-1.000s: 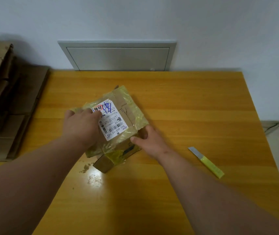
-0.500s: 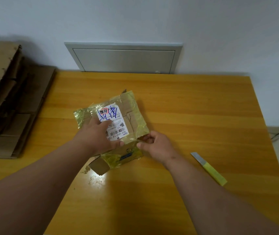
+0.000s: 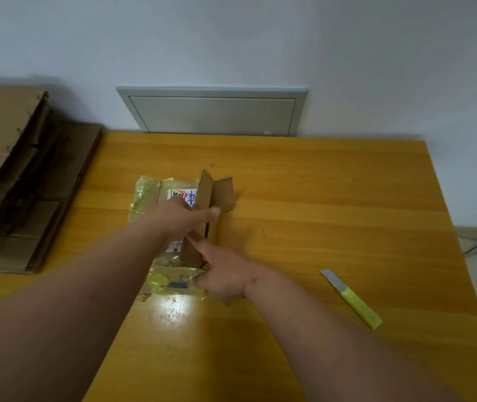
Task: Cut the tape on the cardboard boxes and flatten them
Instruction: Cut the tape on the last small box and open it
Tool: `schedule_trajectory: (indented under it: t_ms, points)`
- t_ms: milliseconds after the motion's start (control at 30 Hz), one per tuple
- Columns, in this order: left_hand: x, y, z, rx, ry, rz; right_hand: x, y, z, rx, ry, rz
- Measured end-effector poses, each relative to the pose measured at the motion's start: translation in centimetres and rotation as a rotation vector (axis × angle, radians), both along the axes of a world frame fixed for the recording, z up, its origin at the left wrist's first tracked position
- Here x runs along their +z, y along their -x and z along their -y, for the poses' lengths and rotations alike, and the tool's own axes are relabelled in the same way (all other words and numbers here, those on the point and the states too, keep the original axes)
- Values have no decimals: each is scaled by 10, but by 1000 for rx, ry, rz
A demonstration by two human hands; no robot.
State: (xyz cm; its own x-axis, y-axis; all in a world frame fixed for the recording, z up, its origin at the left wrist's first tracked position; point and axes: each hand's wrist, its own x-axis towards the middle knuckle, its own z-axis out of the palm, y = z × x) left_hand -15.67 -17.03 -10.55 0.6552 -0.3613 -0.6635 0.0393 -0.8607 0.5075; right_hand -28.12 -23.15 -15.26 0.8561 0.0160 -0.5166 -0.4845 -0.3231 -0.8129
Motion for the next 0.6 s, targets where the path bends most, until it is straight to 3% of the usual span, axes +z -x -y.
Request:
schedule_trajectory:
  t_ms: [133,233,300,467,600]
  points:
    - [-14,-3,-2,-16,-55,135,-3,3,-1,-71,-70,18]
    - [-11,-10,-7,58,12,71,-12,9,10,-354,-246,32]
    - [-8,-14,-12,93,46,32,-18,11,18,-457,-105,9]
    - [-10,-22,-21,89,65,22,-31,-4,18,99,371,-33]
    - [-15,-20,-22,72,78,38,-40,-13,16,218,564,8]
